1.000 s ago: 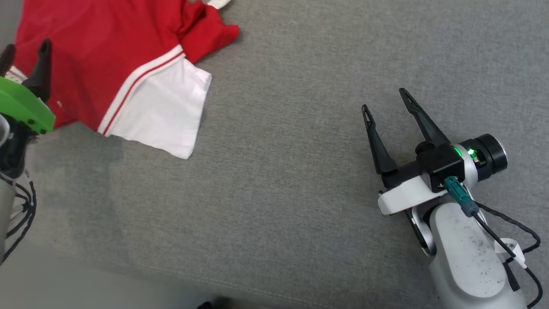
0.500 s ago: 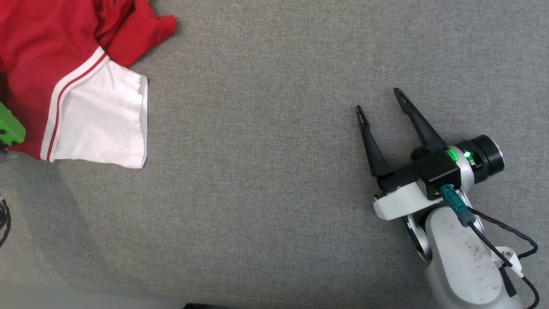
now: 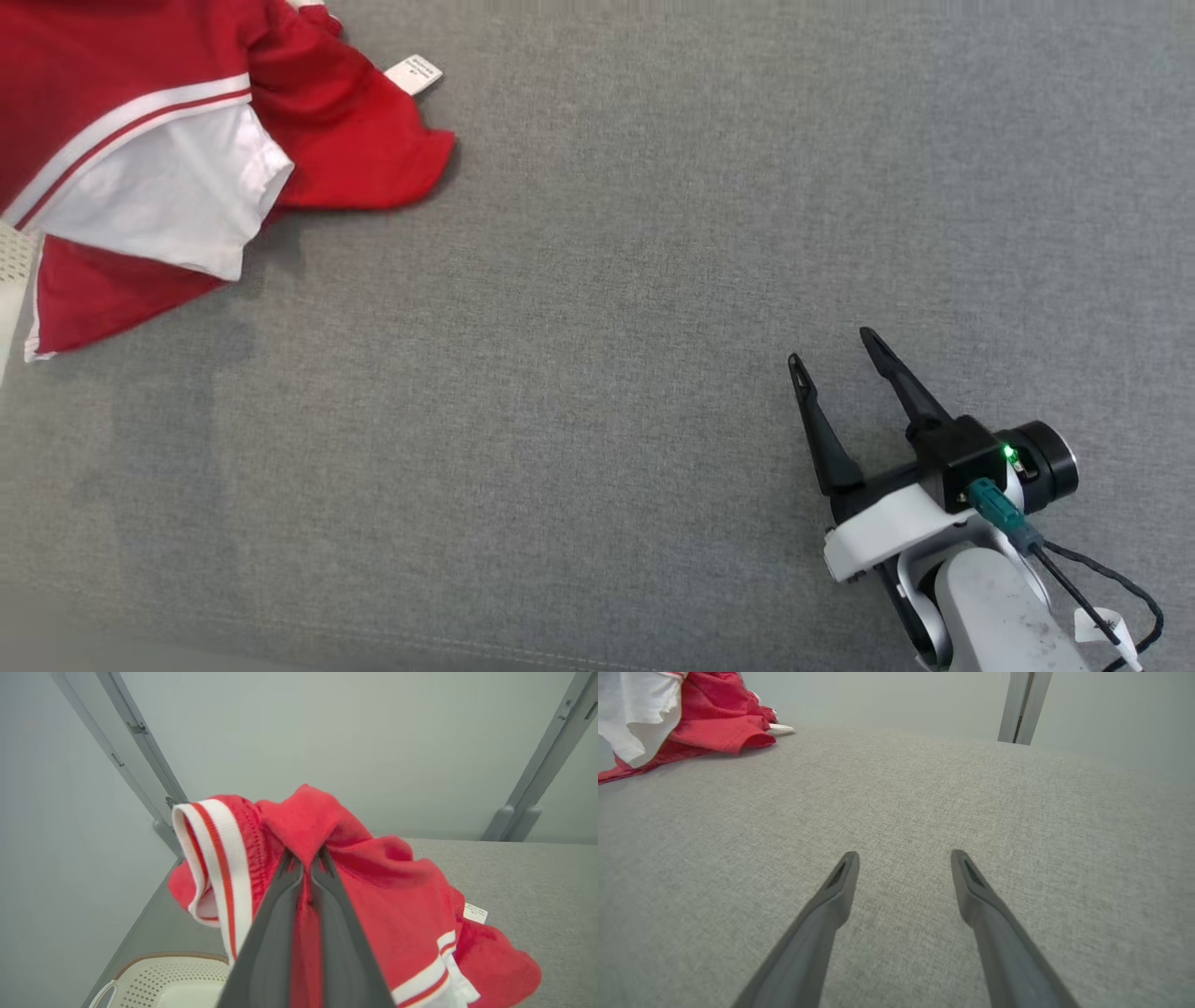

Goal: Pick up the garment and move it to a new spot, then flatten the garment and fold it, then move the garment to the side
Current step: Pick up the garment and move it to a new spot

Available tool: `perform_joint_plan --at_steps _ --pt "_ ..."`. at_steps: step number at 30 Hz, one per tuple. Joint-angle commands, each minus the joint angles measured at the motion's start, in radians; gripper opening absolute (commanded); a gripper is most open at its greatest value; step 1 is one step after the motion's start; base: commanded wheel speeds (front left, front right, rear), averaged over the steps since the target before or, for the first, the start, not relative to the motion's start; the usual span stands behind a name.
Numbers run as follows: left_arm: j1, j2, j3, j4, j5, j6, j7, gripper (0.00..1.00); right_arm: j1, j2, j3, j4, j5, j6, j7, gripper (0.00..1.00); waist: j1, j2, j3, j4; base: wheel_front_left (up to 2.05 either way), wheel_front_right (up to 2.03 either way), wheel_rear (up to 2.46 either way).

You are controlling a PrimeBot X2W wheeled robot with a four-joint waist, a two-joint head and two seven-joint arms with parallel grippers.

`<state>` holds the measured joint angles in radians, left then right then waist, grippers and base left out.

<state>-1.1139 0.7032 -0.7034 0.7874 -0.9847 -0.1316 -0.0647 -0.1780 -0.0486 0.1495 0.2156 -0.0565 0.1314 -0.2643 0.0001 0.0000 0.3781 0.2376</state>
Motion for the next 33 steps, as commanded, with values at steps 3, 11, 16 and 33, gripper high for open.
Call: perform_joint_plan --at_steps 3,11,16,33 --pt "-0.013 0.027 -0.014 -0.095 0.000 0.002 0.014 0.00 0.041 -0.003 0.000 -0.001 0.032 -0.001 0.000 1.00 -0.0001 0.0000 -0.139 0.014 0.00 0.00 0.00" --pt "0.052 0.088 -0.011 -0.511 -0.057 0.047 0.106 0.00 0.116 -0.003 -0.029 -0.024 0.086 -0.001 0.000 1.00 -0.0001 0.0000 -0.222 -0.048 0.00 0.00 0.00" --pt "0.116 0.114 -0.012 -0.779 -0.107 0.111 0.159 0.00 0.136 -0.003 -0.036 -0.042 0.104 -0.001 0.000 1.00 -0.0001 0.0000 -0.236 -0.116 0.00 0.00 0.00" --pt "0.298 -0.149 -0.266 -0.792 -0.093 0.208 0.217 0.00 0.119 -0.002 0.034 -0.091 0.192 -0.001 0.000 1.00 -0.0001 0.0000 -0.204 -0.515 0.00 0.00 0.00"
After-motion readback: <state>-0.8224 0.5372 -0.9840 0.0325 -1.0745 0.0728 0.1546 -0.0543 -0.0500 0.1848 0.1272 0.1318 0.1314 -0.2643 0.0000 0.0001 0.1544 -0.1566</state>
